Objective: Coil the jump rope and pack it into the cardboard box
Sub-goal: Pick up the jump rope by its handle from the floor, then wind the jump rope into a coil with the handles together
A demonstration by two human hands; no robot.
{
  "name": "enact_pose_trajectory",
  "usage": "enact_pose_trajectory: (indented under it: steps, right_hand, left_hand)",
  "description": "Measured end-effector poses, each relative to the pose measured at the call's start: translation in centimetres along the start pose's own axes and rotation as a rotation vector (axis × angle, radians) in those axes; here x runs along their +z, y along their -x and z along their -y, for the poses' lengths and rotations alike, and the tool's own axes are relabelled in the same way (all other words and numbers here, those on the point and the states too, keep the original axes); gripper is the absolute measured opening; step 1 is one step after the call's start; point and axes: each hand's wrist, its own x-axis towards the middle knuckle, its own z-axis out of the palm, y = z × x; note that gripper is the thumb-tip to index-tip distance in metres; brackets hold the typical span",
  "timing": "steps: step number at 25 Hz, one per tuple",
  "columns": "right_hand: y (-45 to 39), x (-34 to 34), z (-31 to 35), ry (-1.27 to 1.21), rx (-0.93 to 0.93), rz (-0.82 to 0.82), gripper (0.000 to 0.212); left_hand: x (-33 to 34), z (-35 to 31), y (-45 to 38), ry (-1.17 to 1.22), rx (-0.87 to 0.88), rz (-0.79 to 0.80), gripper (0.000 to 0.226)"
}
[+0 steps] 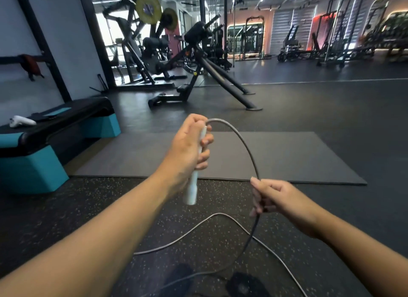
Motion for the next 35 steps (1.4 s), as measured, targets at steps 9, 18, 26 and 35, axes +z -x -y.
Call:
enact_pose_trajectory:
  steps: [9,18,26,35]
  right_hand:
    - [-0.8,4.7,2.5,-0.099,-0.127,0.066,0.03]
    - [-2.4,0.7,6.6,0.729,-0.218,0.053,0.026]
    - [-1.8,-1.7,8.3,0.709,-0.296,0.005,0.028]
    - [0.0,-4.4,6.9,0.146,-0.128,-0.008,0.036]
  left_hand:
    - [1.0,-0.4,0.1,0.652,-0.03,-0.42,0.011]
    - [-0.3,-3.3,0.7,-1.339,0.658,-0.029,0.041]
    - [3.7,-4.5,-1.1,-1.378,0.034,0.663,0.04]
    - [0.7,-3.8,-1.7,-0.749,0.048,0.171,0.046]
